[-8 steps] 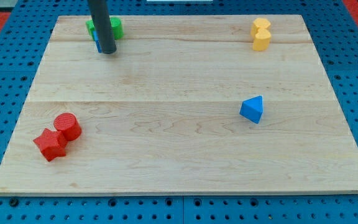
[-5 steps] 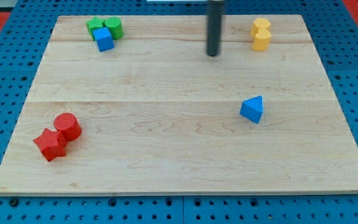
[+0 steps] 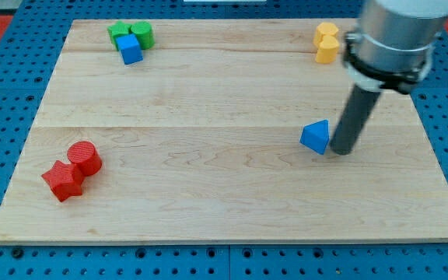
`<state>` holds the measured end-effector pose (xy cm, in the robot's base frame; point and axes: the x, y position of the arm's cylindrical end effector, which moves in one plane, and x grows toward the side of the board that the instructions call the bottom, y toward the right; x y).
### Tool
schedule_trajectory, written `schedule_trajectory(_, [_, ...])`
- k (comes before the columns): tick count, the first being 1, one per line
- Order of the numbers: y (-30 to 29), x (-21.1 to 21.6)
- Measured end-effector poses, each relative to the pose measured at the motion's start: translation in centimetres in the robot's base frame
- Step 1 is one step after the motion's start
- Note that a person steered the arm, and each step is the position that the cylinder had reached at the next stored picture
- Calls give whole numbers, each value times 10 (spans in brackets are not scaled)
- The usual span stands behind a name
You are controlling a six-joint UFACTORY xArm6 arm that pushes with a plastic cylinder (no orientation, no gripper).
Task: Move the blue triangle to the top center of the board
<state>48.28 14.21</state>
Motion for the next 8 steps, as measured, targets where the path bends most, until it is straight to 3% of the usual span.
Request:
schedule_trajectory(2, [-70,-23])
schedule_trajectory(8, [-75,-141])
